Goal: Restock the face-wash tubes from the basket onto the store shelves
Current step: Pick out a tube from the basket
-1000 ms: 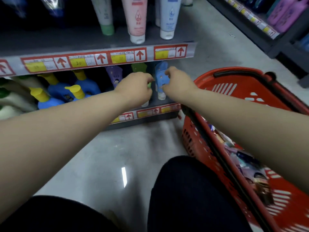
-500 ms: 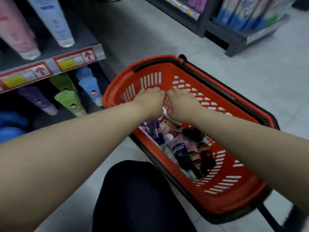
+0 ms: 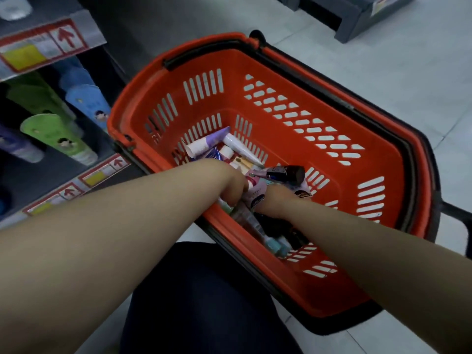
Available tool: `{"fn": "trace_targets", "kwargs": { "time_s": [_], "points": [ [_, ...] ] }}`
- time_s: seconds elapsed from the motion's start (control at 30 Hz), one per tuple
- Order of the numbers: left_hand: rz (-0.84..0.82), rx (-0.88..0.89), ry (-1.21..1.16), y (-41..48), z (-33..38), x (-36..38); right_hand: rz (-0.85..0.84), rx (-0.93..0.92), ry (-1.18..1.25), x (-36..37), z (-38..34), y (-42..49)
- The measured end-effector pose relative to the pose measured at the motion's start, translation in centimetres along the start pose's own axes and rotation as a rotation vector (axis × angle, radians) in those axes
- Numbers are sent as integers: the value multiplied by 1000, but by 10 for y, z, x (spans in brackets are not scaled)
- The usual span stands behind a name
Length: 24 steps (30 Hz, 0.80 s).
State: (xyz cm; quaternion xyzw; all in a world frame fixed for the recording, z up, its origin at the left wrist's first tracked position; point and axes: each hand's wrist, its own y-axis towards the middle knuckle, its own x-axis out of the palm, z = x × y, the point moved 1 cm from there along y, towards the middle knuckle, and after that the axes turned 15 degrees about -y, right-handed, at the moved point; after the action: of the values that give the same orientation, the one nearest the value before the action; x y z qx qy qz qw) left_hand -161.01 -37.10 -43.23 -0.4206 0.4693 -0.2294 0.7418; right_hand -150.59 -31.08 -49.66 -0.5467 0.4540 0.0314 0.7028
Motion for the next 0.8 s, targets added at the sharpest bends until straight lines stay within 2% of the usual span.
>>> {"fn": "trace_targets", "kwargs": {
  "time_s": [0.07, 0.1, 0.2, 0.33, 0.4, 0.5, 0.6, 0.67, 0.8],
  "points": [
    [-25, -7, 24, 2, -2, 1, 4, 22, 45, 1, 0, 3],
    [-20, -19, 15, 5, -4, 2, -13, 54, 150, -2, 1, 0],
    [59, -51, -108, 11, -7, 2, -143, 146, 643, -5, 11, -6],
    [225, -112, -481, 11, -12, -7, -165, 75, 1175, -18, 9, -12],
    [296, -124, -733, 5, -14, -13, -123, 46, 1417, -31, 5, -11],
    [355, -95, -1286, -5, -18, -17, 40, 57, 1506, -48, -4, -14],
    [358, -76, -1655, -23, -23, -20, 143, 51, 1507, -64, -14, -20],
    [396, -21, -1809, -36, -31, -22, 175, 22, 1523, -77, -21, -24],
    [541, 130, -1961, -72, -50, -26, 229, -82, 1582, -109, -47, -35]
  ]
}}
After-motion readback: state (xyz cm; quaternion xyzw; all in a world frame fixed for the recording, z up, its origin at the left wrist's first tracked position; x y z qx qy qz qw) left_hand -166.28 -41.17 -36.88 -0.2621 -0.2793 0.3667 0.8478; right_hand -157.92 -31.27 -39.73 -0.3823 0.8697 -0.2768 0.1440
